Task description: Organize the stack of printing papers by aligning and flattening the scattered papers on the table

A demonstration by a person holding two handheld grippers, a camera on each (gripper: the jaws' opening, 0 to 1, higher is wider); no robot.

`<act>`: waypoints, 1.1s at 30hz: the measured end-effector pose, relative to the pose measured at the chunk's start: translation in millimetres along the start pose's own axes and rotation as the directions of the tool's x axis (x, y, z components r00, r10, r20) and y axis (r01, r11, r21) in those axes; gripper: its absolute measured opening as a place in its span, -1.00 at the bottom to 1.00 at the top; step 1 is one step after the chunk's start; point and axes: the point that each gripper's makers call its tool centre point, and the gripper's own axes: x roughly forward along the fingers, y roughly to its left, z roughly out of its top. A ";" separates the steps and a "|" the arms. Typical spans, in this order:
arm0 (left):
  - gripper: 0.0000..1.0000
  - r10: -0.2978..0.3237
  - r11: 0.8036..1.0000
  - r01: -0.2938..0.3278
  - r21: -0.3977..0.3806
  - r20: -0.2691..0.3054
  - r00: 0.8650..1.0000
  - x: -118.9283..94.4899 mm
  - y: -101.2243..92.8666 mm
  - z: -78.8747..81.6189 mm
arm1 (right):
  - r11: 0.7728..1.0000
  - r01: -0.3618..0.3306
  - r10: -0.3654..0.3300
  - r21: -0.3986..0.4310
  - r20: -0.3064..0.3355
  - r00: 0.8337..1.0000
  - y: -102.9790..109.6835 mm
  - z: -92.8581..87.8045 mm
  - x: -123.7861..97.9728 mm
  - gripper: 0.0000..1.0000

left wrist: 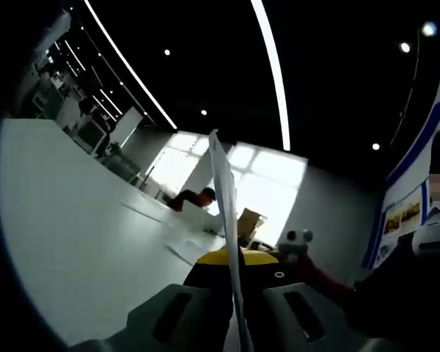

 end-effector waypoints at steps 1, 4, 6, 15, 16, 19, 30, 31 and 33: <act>-0.89 0.000 1.000 0.000 0.000 0.000 1.000 -0.1 -0.1 0.0 | 1.000 0.005 -0.005 0.000 -0.003 1.000 -1.3 -0.9 -1.9 -1.00; -0.89 -0.002 1.000 0.002 -0.002 -0.001 1.000 -0.1 -0.4 -0.1 | 1.000 0.020 -0.020 0.002 -0.006 1.000 -4.1 -4.8 -8.0 -1.00; -0.89 -0.002 1.000 0.002 -0.002 -0.001 1.000 -0.1 -0.6 -0.3 | 0.999 0.035 -0.035 0.008 0.000 0.999 -7.0 -7.3 -12.7 -1.00; -0.88 0.003 1.000 -0.003 0.001 -0.003 1.000 0.1 -0.1 -0.5 | 0.995 0.098 -0.099 0.012 0.013 0.995 -18.1 -15.5 -31.1 -0.95; -0.88 0.003 1.000 -0.003 0.003 -0.002 1.000 0.2 -0.2 -0.6 | 0.994 0.105 -0.105 0.009 0.014 0.994 -19.4 -16.1 -33.1 -0.94; -0.88 0.005 1.000 -0.005 0.005 -0.001 1.000 0.2 -0.1 -0.4 | 0.992 0.124 -0.124 0.008 0.017 0.992 -20.3 -18.1 -39.0 -0.92; -0.88 0.007 1.000 -0.007 0.005 0.002 1.000 0.1 0.6 0.2 | 0.976 0.219 -0.219 -0.007 0.020 0.976 -44.8 -17.7 -71.9 -0.85; -0.88 0.007 1.000 -0.007 0.005 0.002 1.000 0.0 0.6 0.4 | 0.973 0.229 -0.229 -0.008 0.019 0.973 -46.4 -18.1 -74.6 -0.83; -0.88 0.007 1.000 -0.007 0.003 0.004 1.000 -0.1 0.9 0.7 | 0.970 0.245 -0.245 -0.004 0.023 0.969 -47.1 -18.2 -79.3 -0.79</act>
